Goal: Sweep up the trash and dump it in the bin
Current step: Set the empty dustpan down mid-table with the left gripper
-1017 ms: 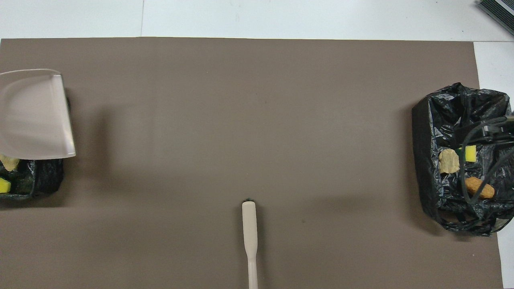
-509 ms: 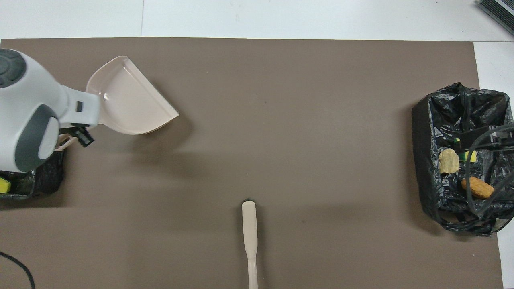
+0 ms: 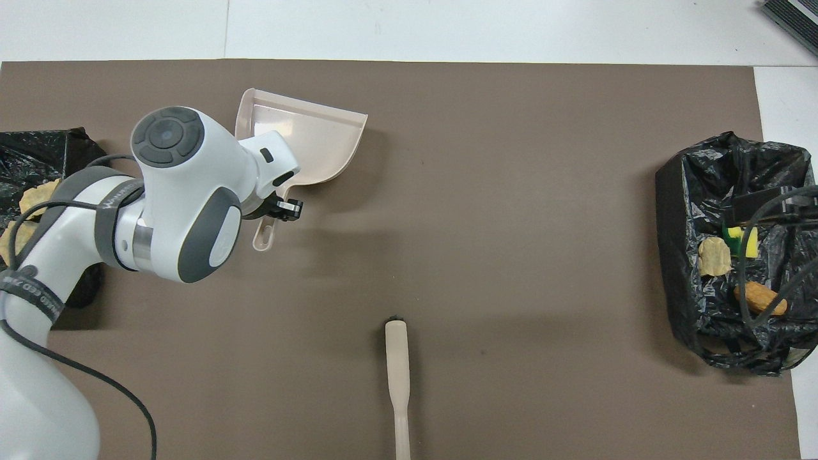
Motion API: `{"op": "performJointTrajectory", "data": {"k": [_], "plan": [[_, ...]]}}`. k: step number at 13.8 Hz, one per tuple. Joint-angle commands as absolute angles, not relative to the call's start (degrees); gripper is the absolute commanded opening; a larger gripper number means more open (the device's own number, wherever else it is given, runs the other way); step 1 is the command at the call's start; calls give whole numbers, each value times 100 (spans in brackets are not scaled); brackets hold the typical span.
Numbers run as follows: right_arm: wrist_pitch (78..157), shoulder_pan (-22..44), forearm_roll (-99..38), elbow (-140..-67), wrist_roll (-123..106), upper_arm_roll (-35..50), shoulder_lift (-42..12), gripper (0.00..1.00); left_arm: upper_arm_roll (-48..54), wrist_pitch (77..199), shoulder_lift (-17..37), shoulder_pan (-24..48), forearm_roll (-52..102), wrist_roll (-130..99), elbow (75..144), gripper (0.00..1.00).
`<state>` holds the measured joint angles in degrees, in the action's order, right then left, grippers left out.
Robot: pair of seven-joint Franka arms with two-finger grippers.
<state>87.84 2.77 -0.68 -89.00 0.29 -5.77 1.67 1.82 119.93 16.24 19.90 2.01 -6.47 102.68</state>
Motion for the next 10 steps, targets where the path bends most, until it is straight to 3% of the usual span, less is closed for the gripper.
{"op": "performJointTrajectory", "data": {"k": [1, 10], "plan": [[8886, 255, 27, -8947, 150, -545, 202, 100, 79, 12252, 1784, 2485, 378, -1081, 10082, 0], [8824, 272, -70, -8965, 141, -536, 229, 100, 70, 12059, 2381, 3085, 360, -2266, 9501, 0]]}}
